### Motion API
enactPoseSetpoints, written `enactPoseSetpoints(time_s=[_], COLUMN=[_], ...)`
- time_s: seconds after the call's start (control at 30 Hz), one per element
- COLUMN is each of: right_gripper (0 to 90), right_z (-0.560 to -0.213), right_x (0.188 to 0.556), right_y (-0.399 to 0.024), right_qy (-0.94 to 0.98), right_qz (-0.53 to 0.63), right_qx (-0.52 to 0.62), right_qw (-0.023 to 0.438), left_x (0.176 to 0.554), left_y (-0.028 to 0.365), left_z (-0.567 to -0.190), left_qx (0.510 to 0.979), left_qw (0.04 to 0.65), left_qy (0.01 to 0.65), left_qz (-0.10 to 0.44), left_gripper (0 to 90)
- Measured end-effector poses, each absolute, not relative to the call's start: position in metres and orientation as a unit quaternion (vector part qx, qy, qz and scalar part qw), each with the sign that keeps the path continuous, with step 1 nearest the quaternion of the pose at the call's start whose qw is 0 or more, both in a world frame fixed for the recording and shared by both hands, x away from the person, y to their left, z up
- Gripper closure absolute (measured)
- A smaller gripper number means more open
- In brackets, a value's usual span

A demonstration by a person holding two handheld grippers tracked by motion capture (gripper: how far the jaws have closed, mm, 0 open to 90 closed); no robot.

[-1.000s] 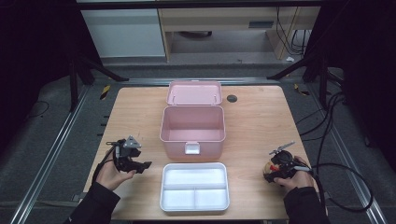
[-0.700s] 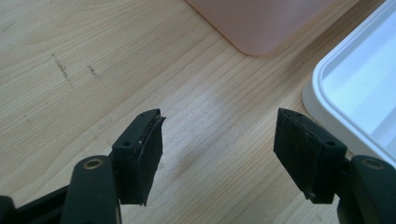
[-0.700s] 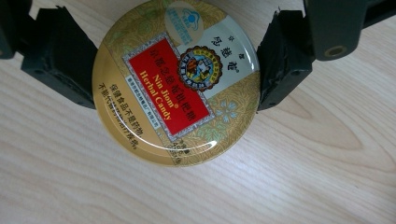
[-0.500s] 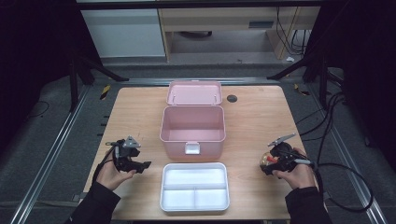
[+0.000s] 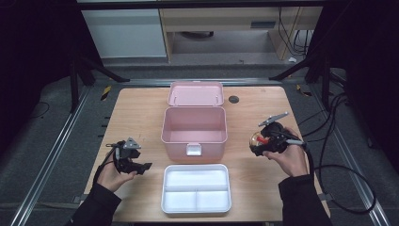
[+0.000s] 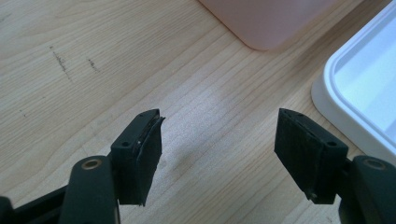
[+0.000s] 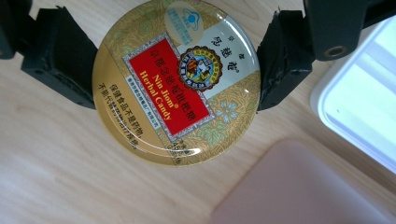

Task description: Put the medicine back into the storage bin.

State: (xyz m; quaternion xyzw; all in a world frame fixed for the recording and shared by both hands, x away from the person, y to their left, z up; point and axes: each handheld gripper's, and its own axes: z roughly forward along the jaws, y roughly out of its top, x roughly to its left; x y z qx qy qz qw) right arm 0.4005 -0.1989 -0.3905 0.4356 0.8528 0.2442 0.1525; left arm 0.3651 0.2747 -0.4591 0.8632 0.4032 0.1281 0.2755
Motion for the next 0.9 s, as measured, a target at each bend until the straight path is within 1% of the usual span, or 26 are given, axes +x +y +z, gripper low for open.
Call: enactPoseSetpoints(time_s=[0.27, 0.47, 0.53, 0.57, 0.9], right_gripper=[20.7, 20.6, 20.7, 20.7, 20.7], right_z=[-0.366, -0.341, -0.339, -0.334, -0.323], right_x=[0.414, 0.428, 0.429, 0.433, 0.453], right_y=[-0.187, -0.162, -0.159, -0.15, -0.114], right_qy=[0.855, 0.863, 0.865, 0.867, 0.875], right_qz=[0.261, 0.275, 0.276, 0.282, 0.286], right_qx=[0.419, 0.388, 0.383, 0.375, 0.354], right_qw=[0.158, 0.168, 0.17, 0.168, 0.167], left_x=[0.365, 0.366, 0.366, 0.366, 0.366], left_y=[0.275, 0.274, 0.274, 0.274, 0.276], left_z=[-0.459, -0.461, -0.461, -0.461, -0.459], left_qx=[0.863, 0.864, 0.864, 0.863, 0.863], left_qw=[0.277, 0.274, 0.275, 0.276, 0.278], left_qy=[0.404, 0.403, 0.404, 0.404, 0.404], left_qz=[0.126, 0.124, 0.124, 0.125, 0.123], left_gripper=[31.8, 31.8, 31.8, 31.8, 31.9])
